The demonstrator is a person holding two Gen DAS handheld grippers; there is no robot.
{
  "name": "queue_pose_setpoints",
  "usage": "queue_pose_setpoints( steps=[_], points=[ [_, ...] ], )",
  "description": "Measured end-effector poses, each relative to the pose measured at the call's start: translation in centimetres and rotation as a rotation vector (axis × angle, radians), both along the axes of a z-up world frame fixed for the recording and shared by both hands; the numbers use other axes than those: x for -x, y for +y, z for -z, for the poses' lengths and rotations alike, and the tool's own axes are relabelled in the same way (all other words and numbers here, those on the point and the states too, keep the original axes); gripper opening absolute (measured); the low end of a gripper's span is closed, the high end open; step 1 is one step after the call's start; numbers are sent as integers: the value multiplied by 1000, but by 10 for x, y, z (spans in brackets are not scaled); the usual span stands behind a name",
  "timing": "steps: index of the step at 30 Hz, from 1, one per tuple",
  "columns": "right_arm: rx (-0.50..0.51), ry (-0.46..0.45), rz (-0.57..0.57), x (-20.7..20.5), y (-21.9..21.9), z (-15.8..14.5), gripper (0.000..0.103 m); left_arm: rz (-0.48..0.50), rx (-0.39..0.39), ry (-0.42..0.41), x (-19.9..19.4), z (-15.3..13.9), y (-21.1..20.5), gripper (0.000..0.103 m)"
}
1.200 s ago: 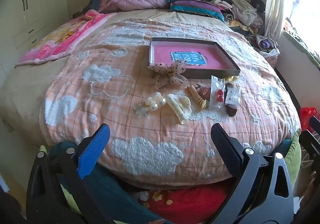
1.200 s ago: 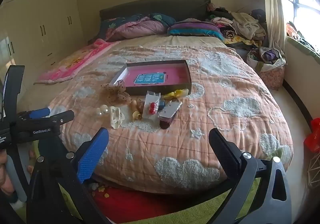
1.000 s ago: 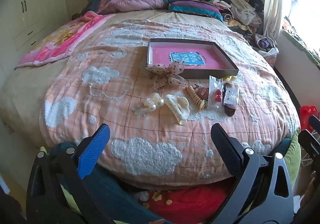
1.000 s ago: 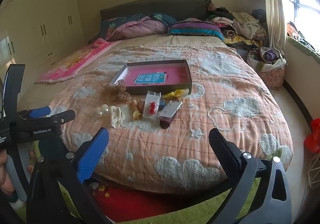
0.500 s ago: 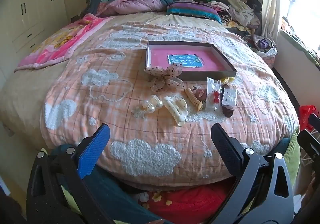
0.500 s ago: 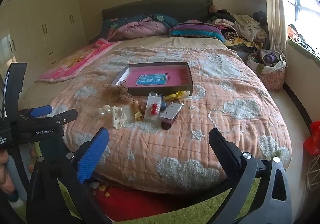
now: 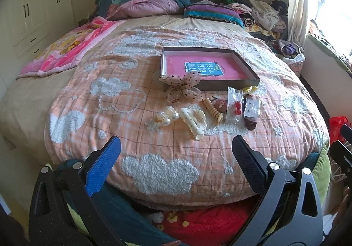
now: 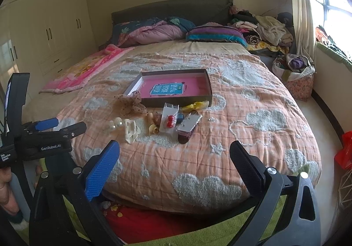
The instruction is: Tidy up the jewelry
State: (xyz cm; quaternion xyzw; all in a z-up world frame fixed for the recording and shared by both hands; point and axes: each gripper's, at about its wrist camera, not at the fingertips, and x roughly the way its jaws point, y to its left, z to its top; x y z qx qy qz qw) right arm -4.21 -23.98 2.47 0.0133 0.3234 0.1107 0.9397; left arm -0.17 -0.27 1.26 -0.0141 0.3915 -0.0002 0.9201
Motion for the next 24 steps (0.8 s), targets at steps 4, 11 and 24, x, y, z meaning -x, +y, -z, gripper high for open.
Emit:
queue_pose_setpoints(
  steps=[4,11,24],
  points=[
    [4,-2,1,0,0,-1,99,3,-2,-7,0,-2,1,94],
    [4,-2,-2,-1,1,-1,99,7,-3,-18,1,-3,0,94],
    [2,-3,-4,-2,4,-3,99,13,15,-22,5,-5,-1,94]
  ],
)
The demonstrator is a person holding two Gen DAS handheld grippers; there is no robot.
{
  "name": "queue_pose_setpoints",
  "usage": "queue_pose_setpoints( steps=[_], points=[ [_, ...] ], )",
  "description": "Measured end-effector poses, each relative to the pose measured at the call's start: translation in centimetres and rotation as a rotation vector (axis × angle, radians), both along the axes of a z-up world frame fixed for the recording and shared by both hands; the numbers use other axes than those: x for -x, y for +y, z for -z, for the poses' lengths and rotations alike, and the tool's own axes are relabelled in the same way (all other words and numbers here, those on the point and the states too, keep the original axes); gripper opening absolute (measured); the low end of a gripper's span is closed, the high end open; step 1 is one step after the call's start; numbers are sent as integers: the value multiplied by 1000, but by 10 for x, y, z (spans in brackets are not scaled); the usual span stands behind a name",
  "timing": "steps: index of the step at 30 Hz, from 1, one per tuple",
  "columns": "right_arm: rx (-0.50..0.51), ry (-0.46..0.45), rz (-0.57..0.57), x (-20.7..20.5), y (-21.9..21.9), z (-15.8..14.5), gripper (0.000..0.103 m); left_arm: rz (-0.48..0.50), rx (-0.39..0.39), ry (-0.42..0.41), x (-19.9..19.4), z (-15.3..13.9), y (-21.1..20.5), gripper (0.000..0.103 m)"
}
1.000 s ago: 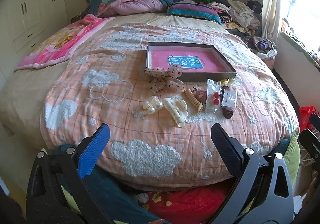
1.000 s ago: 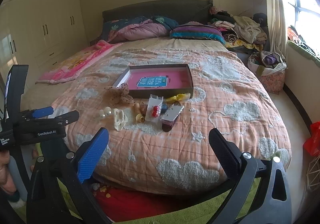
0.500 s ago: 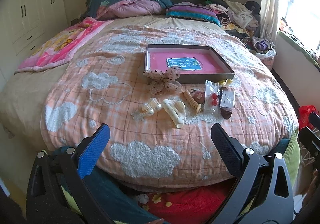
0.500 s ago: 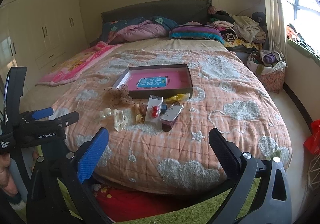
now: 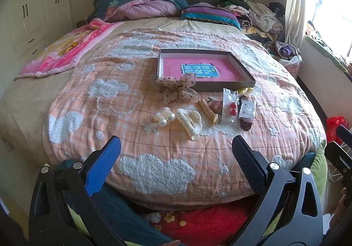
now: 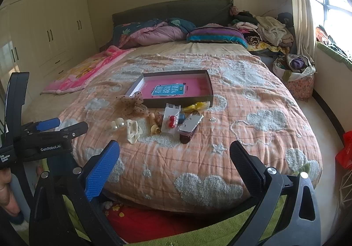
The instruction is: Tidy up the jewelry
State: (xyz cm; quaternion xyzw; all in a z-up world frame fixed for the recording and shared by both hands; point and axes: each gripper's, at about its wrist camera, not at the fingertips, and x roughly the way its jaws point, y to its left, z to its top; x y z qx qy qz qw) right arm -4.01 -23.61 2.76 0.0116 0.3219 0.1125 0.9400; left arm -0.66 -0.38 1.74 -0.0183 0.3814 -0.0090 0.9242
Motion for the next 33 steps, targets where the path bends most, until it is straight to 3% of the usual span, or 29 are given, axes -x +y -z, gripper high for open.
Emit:
queue_pose_setpoints(
  steps=[18,33],
  points=[
    [2,-13,-22,2,2,-4,99,-27,-29,-8,-2,0,3,94],
    [12,-10,-64,-63,-1,-12,99,-116,-27,-24,-67,-29,46,94]
  ],
)
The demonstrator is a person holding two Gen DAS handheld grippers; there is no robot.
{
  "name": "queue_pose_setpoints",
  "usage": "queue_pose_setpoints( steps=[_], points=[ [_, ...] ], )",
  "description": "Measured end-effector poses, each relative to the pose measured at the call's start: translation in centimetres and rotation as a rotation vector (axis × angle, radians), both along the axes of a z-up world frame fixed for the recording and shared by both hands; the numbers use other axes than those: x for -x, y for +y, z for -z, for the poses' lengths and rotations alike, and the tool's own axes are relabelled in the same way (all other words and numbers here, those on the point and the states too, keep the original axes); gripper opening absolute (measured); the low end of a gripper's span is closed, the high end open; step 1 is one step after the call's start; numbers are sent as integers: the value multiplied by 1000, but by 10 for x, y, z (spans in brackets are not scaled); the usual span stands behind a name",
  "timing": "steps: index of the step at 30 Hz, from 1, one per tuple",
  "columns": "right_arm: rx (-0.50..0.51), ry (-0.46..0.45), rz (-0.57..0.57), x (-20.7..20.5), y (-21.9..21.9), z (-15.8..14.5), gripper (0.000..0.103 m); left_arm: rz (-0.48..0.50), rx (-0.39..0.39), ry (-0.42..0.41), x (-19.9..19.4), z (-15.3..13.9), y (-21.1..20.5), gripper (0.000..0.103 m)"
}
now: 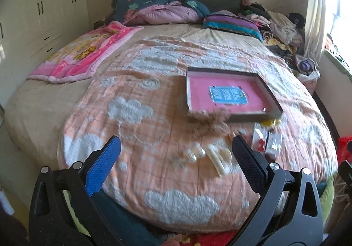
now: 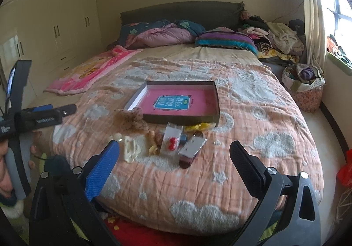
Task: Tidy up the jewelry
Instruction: 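Grasp the polka-dot bow clip with the left tool while the right tool grasps the yellow bagged item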
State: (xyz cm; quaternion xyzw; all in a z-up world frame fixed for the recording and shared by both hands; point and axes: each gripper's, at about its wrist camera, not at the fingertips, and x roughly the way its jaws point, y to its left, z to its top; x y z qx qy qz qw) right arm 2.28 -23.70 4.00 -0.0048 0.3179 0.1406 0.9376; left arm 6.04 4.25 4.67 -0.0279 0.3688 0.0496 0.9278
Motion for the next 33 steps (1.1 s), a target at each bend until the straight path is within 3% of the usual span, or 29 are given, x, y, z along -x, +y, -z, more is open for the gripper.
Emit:
queue_pose_setpoints(
  steps=[5,13,20,28,32,33],
  points=[
    [-1,-10,1,-31,-4,-4,99,11,24,29,-31,1,9,94],
    [-27,38,78,-97,-27,3,99,129,111,45,-76,29,-9,94],
    [-106,190,152,-149,-50,55,99,150,124,147,-111,79,-32,94],
    [-249,352,181,-189,-45,117,99,172,142,198,-135,117,-42,94],
    [-330,436,195,-207,-40,143,67,146,154,212,-144,130,-43,94],
    [-357,451,202,-210,-42,149,65,147,160,215,-146,133,-44,94]
  ],
)
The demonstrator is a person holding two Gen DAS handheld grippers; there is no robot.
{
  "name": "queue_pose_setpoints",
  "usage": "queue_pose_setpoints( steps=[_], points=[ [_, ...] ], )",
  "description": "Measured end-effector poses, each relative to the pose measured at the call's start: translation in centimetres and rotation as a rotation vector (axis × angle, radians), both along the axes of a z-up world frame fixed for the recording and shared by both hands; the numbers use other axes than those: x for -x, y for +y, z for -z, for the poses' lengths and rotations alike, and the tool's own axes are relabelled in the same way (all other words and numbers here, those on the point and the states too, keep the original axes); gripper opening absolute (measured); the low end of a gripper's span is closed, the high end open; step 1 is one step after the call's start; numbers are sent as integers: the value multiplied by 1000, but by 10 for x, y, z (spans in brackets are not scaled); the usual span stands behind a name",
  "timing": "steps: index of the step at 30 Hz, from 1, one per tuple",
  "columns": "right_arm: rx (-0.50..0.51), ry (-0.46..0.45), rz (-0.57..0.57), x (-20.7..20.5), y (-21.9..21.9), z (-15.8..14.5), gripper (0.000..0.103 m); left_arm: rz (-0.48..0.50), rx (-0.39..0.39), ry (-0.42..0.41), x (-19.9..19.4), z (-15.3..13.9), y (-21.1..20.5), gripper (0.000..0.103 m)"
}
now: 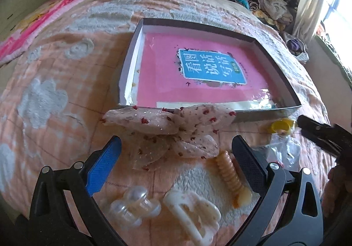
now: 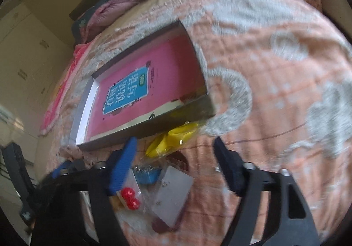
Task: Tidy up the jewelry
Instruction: 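Grasp the polka-dot bow clip with the left tool while the right tool grasps the yellow bagged item, then carry the bow into the tray with the left tool while the right tool drops the yellow item there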
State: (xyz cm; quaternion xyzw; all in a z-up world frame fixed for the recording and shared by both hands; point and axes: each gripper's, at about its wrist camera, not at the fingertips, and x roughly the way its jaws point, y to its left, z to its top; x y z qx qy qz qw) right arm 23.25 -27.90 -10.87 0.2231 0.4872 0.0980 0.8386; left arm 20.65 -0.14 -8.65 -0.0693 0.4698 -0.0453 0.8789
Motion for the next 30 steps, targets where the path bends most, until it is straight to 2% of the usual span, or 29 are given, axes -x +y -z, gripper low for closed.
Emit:
queue_pose_setpoints(
  steps=[1,3,5,7,8,9,10,12,15,16,19,22,30],
  points=[
    [-19,11,11,-3,0,5,59,6,5,-1,-1,3,-1,93],
    [-52,26,30,-9,-1,14,39,8,7,-9,-2,8,-2,90],
    [-95,18,47,-9,-3,18,37,-3,12,-6,-6,14,0,84],
    [-129,9,50,-4,-7,17,29,-32,19,5,-12,20,2,71],
    [-147,-17,51,3,-11,12,28,-39,21,1,-13,22,3,69],
    [-138,-36,53,8,-12,9,28,-35,16,-8,-15,24,2,62],
    [-113,-63,51,15,-15,1,27,-29,1,-16,-16,24,0,56],
    [-82,-102,50,24,-21,-9,27,-35,-10,-19,-16,25,1,49],
    [-52,-161,56,39,-33,-26,27,-27,-2,-33,-12,24,5,23],
    [-31,-181,57,44,-36,-32,27,-25,-4,-40,-11,23,6,20],
    [46,-236,57,61,-42,-49,27,-8,-26,-56,-10,20,5,14],
    [77,-275,68,73,-48,-60,27,3,-21,-74,-5,11,8,12],
    [100,-350,62,92,-52,-87,27,17,5,-162,14,-40,17,12]
  ],
)
